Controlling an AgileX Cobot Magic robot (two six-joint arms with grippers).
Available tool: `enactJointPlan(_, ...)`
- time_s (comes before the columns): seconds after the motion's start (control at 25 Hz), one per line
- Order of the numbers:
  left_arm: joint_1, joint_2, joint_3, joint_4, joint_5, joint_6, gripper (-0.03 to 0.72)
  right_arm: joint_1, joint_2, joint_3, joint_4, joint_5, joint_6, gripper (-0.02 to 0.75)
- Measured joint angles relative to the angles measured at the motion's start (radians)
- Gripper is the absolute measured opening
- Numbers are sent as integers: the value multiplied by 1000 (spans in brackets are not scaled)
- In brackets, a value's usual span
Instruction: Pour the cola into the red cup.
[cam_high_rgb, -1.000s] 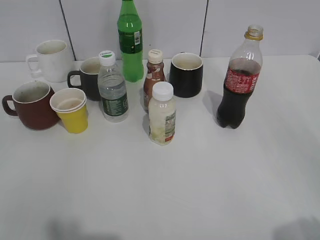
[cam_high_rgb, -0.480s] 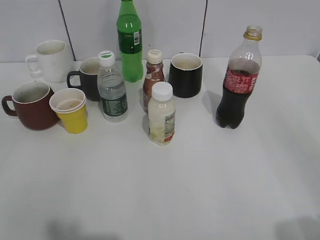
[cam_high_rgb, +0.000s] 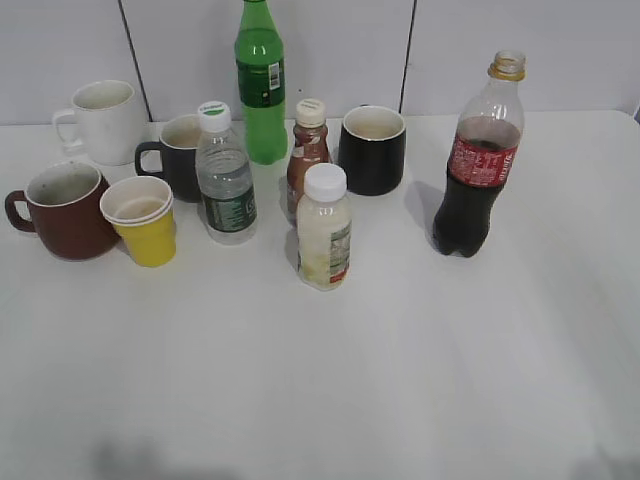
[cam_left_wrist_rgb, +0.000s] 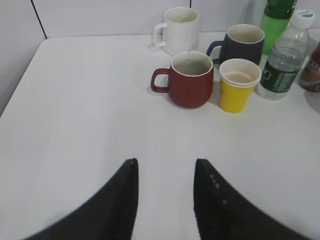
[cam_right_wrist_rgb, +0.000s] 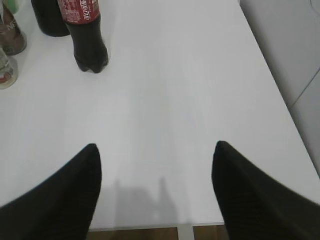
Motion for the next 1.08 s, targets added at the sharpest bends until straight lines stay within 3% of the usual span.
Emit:
enactJointPlan(0.44,0,0,0,-1,0,0,241,0,0,0,1,-1,0,519)
enactJointPlan(1.08,0,0,0,-1,0,0,238,0,0,0,2,-1,0,519)
